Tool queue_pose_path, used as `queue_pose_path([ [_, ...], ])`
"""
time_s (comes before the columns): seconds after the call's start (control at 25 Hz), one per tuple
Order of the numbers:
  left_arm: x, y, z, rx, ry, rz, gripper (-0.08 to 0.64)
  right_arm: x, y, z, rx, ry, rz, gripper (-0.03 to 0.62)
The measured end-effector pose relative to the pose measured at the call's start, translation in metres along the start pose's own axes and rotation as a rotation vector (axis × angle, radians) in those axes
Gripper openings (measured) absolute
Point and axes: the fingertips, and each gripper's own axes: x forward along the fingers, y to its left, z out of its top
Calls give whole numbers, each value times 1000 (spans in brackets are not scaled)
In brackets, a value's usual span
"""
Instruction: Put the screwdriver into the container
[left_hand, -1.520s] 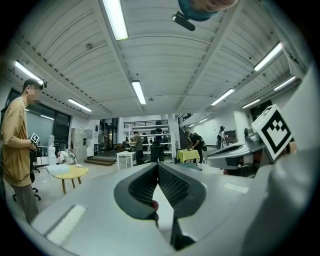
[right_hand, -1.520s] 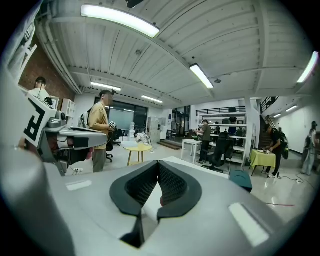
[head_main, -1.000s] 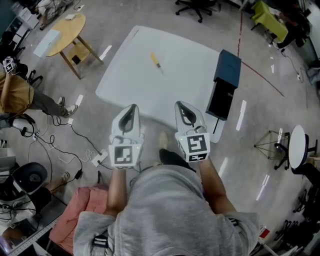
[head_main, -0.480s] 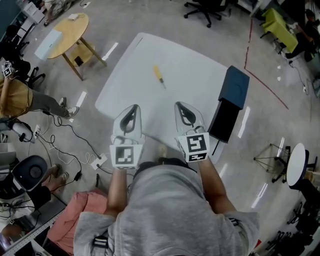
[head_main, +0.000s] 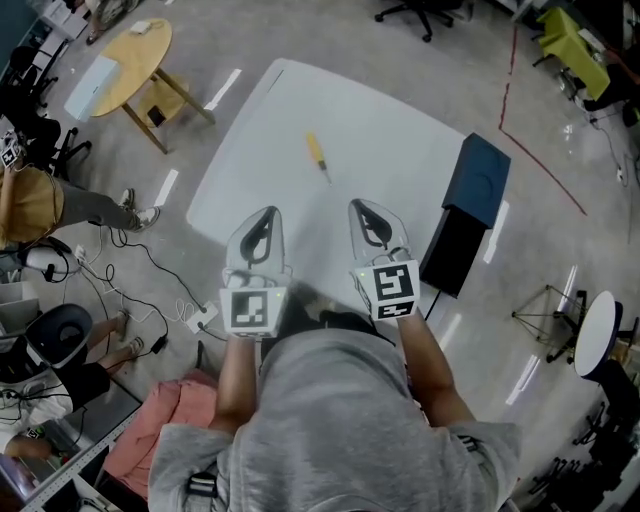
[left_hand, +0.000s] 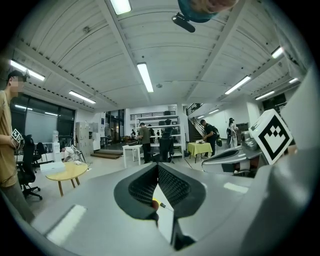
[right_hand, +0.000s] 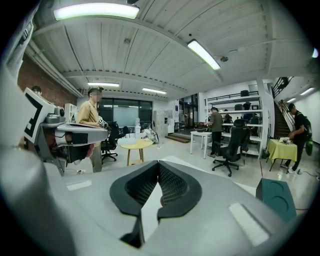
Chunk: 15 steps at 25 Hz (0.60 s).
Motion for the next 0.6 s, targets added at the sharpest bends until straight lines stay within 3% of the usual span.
queue_pose_path([
  [0.2, 27, 10, -10, -15, 30, -24, 12, 21, -8, -7, 23, 27, -19, 3],
  [0.48, 77, 22, -24, 3, 59, -118, 12, 55, -23, -15, 59, 81, -75, 3],
  [0.6, 97, 25, -30, -24, 83, -162, 12, 72, -27, -21, 77, 120, -99, 3],
])
